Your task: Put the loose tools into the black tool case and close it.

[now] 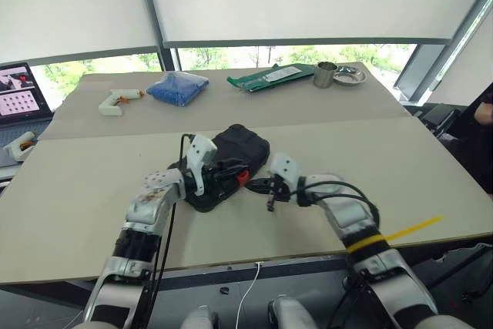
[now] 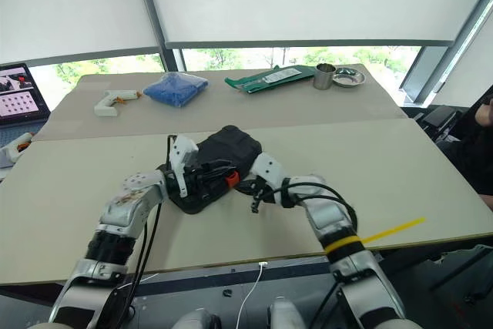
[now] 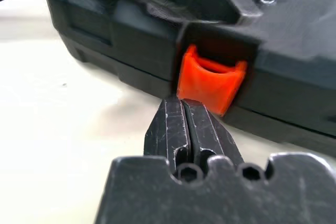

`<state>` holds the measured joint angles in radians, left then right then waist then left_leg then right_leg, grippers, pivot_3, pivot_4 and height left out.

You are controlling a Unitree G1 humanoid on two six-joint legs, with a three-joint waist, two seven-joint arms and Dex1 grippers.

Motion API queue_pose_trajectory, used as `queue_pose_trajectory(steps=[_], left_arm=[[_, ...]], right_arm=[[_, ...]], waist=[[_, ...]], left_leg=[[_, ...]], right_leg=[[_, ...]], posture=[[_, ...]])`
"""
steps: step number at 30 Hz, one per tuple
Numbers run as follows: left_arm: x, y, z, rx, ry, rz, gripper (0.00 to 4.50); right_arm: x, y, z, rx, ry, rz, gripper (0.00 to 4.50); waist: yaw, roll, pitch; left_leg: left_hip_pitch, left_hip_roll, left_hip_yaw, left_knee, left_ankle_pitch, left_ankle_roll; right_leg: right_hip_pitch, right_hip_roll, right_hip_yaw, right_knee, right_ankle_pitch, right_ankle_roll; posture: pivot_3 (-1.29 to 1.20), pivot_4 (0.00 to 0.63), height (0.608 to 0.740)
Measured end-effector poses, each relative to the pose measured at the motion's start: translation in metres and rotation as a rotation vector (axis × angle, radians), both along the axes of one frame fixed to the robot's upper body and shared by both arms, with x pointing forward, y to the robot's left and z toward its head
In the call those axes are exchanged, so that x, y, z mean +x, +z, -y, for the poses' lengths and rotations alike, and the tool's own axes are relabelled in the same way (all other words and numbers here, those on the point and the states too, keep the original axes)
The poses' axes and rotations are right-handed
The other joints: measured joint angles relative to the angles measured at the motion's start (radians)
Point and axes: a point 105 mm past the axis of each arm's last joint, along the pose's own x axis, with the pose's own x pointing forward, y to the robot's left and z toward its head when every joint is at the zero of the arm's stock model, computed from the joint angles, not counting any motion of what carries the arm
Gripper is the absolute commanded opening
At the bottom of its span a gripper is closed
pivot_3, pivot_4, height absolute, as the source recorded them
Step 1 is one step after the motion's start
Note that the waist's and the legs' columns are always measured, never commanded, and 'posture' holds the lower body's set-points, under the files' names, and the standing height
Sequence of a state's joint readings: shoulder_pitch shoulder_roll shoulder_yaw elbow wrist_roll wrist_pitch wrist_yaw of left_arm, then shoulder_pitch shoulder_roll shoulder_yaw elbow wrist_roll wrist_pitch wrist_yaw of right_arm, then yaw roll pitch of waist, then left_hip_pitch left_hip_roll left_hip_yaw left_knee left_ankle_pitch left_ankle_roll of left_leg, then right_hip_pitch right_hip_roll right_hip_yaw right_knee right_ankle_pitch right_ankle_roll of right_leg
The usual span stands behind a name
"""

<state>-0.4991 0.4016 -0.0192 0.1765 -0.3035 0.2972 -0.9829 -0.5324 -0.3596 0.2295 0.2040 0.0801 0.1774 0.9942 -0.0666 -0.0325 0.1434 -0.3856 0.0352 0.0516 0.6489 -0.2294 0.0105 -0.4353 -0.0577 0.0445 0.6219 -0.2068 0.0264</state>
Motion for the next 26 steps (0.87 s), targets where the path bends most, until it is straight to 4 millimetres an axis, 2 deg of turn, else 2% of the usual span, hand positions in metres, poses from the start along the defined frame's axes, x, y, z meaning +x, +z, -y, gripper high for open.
queue_pose_trajectory(steps=[2, 3, 4, 6, 7, 10, 11, 12, 14, 17, 23, 26], left_arm=[[-0.005, 0.01, -0.017, 0.057, -0.003, 0.058, 2.88], [-0.008, 0.014, -0.028, 0.075, 0.007, 0.07, 3.18], [-0.011, 0.018, -0.038, 0.08, 0.022, 0.078, 3.57], [-0.014, 0.023, -0.058, 0.097, 0.077, 0.109, 4.31], [-0.014, 0.024, -0.068, 0.109, 0.108, 0.13, 4.5], [-0.02, 0.022, -0.113, 0.218, 0.237, 0.204, 4.5], [-0.023, 0.023, -0.123, 0.246, 0.256, 0.218, 4.5], [-0.027, 0.022, -0.136, 0.298, 0.283, 0.228, 4.5], [-0.039, 0.008, -0.161, 0.377, 0.337, 0.189, 4.5], [-0.056, -0.014, -0.184, 0.426, 0.387, 0.13, 4.5], [-0.076, -0.031, -0.205, 0.451, 0.452, 0.091, 4.5], [-0.076, -0.031, -0.208, 0.446, 0.471, 0.094, 4.5]], right_arm=[[-0.007, 0.0, 0.02, 0.012, -0.032, 0.001, 0.59], [-0.01, 0.003, 0.03, 0.024, -0.046, 0.006, 0.76], [-0.016, 0.009, 0.042, 0.041, -0.057, 0.024, 1.11], [-0.02, 0.017, 0.059, 0.057, -0.086, 0.048, 1.77], [-0.023, 0.021, 0.067, 0.061, -0.094, 0.065, 2.11], [-0.031, 0.028, 0.093, 0.038, -0.136, 0.124, 3.21], [-0.033, 0.029, 0.099, 0.03, -0.151, 0.135, 3.4], [-0.034, 0.029, 0.108, 0.016, -0.168, 0.147, 3.84], [-0.04, 0.027, 0.125, -0.009, -0.181, 0.172, 4.49], [-0.049, 0.023, 0.14, -0.001, -0.174, 0.163, 4.49], [-0.055, 0.017, 0.153, -0.047, -0.135, 0.192, 4.49], [-0.055, 0.014, 0.156, -0.053, -0.134, 0.205, 4.49]], waist=[[0.002, -0.001, 0.002], [0.003, -0.001, 0.002], [0.006, -0.001, 0.002], [0.01, -0.001, 0.002], [0.014, -0.001, 0.002], [0.027, -0.002, 0.002], [0.031, -0.002, 0.003], [0.035, -0.002, 0.003], [0.042, -0.002, 0.003], [0.052, -0.006, 0.005], [0.055, -0.007, 0.006], [0.056, -0.008, 0.006]], left_leg=[[-0.009, -0.001, 0.0, -0.004, 0.0, 0.0], [-0.014, -0.001, 0.0, -0.006, -0.001, -0.001], [-0.02, -0.001, 0.0, -0.006, -0.002, -0.003], [-0.025, -0.001, 0.0, -0.006, -0.004, -0.004], [-0.026, -0.001, 0.001, -0.005, -0.006, -0.002], [-0.029, -0.001, 0.002, -0.005, -0.012, 0.003], [-0.029, -0.001, 0.003, -0.004, -0.013, 0.003], [-0.028, -0.002, 0.004, -0.004, -0.014, 0.003], [-0.028, -0.004, 0.006, -0.005, -0.015, 0.005], [-0.028, -0.004, 0.008, -0.004, -0.015, 0.006], [-0.025, -0.004, 0.012, 0.002, -0.015, 0.005], [-0.024, -0.003, 0.013, 0.006, -0.015, 0.005]], right_leg=[[-0.009, 0.0, 0.001, -0.002, 0.0, -0.002], [-0.013, 0.0, 0.001, -0.004, 0.001, -0.004], [-0.019, 0.0, 0.0, -0.006, 0.004, -0.008], [-0.022, -0.001, 0.0, -0.009, 0.004, -0.008], [-0.022, -0.002, 0.0, -0.011, 0.004, -0.008], [-0.021, -0.004, 0.0, -0.012, 0.003, -0.005], [-0.021, -0.005, 0.0, -0.013, 0.002, -0.005], [-0.021, -0.007, 0.0, -0.014, 0.001, -0.004], [-0.021, -0.011, -0.001, -0.019, 0.0, -0.002], [-0.021, -0.013, -0.002, -0.02, 0.0, -0.001], [-0.018, -0.013, -0.003, -0.015, 0.0, -0.001], [-0.017, -0.012, -0.003, -0.011, 0.0, -0.002]], posture=[[0.0, 0.15, 0.74], [0.0, 0.15, 0.74], [0.0, 0.15, 0.74], [0.0, 0.15, 0.74], [0.0, 0.15, 0.74], [0.0, 0.15, 0.74], [0.0, 0.15, 0.74], [0.0, 0.15, 0.74], [0.0, 0.15, 0.74], [0.0, 0.15, 0.74], [0.0, 0.15, 0.74], [0.0, 0.15, 0.74]])
